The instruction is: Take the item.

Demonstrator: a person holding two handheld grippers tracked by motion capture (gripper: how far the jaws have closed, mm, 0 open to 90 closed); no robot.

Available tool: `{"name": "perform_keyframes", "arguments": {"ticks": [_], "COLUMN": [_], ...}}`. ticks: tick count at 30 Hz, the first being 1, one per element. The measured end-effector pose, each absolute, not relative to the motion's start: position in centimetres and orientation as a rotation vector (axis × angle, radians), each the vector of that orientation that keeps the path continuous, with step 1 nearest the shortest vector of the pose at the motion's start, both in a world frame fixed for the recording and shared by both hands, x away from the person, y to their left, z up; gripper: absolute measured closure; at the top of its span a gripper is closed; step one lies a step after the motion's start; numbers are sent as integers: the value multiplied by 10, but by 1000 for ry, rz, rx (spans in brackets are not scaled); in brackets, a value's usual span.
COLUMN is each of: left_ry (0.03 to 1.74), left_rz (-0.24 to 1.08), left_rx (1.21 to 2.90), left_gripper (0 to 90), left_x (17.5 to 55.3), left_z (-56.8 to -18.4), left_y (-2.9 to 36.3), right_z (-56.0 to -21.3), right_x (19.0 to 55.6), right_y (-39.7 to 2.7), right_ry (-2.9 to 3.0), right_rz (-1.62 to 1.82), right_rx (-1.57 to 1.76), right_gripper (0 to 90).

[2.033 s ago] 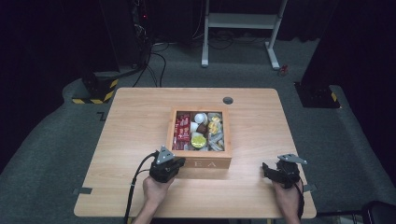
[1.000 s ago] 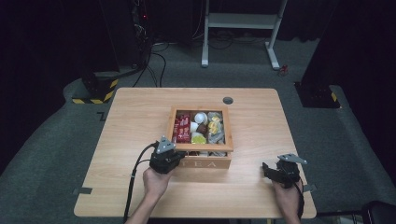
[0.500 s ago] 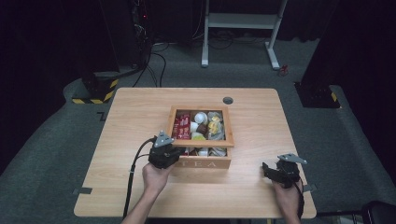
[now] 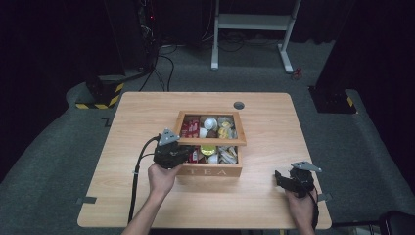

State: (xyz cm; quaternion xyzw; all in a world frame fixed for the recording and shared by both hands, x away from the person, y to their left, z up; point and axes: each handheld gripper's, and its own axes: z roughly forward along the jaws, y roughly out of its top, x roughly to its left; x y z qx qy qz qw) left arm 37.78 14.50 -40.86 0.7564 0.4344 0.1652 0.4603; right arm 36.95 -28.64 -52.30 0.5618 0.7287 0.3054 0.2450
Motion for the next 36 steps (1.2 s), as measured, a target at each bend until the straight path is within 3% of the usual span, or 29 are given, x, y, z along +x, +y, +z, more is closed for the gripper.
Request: {"name": "perform_keyframes", "arguments": {"ticks": [23, 36], "left_ry": [1061, 1066], "left_rz": [437, 434], "left_rx": [1868, 1875], "left_gripper": [662, 639], "left_x": [392, 399], "left_z": [-379, -370], "left_y": [140, 140], "right_z": [-521, -499], "right_x": [368, 361], "right_y": [-284, -261], "right_ry": [1978, 2054], "right_rz": [824, 1098], "right_rx": [1563, 1433], "right_gripper": [287, 325]}}
